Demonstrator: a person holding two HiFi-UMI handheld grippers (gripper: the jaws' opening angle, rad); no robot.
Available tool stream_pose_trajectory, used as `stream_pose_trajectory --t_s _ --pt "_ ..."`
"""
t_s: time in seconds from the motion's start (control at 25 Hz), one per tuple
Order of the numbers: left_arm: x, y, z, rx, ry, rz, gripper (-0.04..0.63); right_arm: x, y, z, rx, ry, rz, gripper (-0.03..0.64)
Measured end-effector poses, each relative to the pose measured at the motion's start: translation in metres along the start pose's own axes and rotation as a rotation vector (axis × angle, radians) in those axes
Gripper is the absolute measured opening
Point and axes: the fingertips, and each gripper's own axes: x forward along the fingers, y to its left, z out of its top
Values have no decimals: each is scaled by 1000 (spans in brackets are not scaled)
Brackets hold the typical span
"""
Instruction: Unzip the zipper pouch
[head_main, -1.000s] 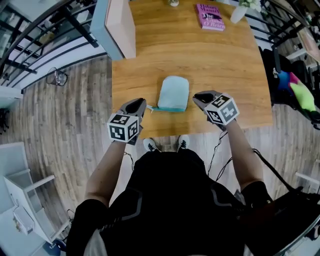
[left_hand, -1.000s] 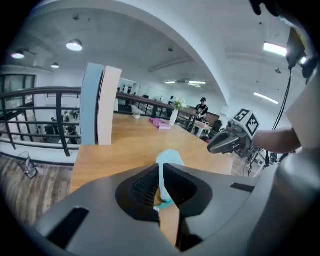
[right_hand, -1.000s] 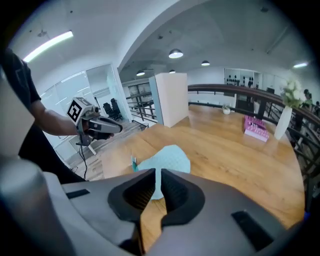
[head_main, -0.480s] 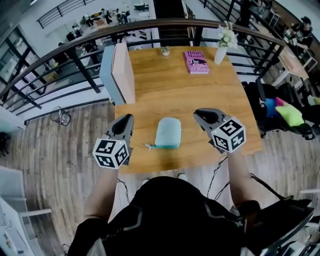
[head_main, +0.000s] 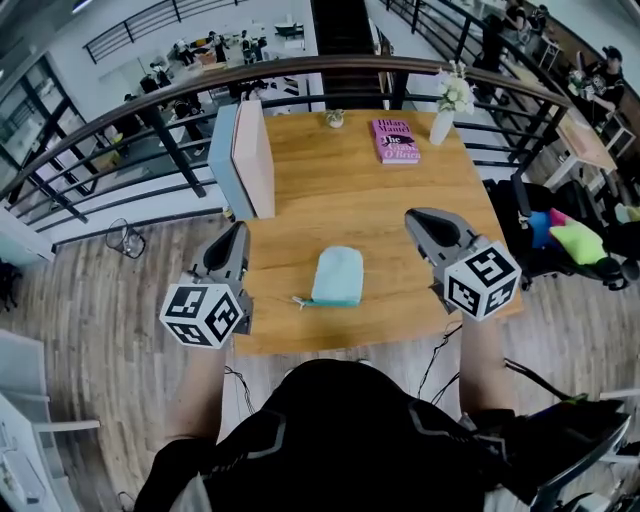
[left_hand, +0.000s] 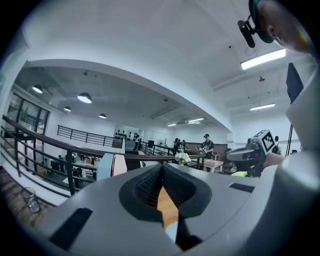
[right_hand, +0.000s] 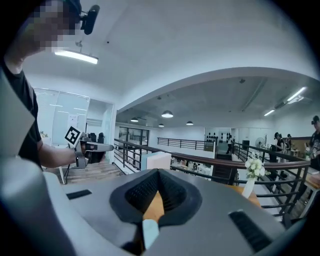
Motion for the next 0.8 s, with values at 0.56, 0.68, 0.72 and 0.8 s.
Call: stream_pose_trajectory --t_s 0.56,0.68,0.72,0.8 --pt "-6 -2 5 45 10 61 29 2 -3 5 -41 -25 -57 8" --pt "-7 0 7 63 9 81 29 3 -3 6 -45 -24 -72 9" --pt "-7 0 8 67 10 86 29 3 -4 6 -43 -25 -75 8" --pt "-7 0 8 63 13 90 29 3 -4 7 -35 -32 -79 8"
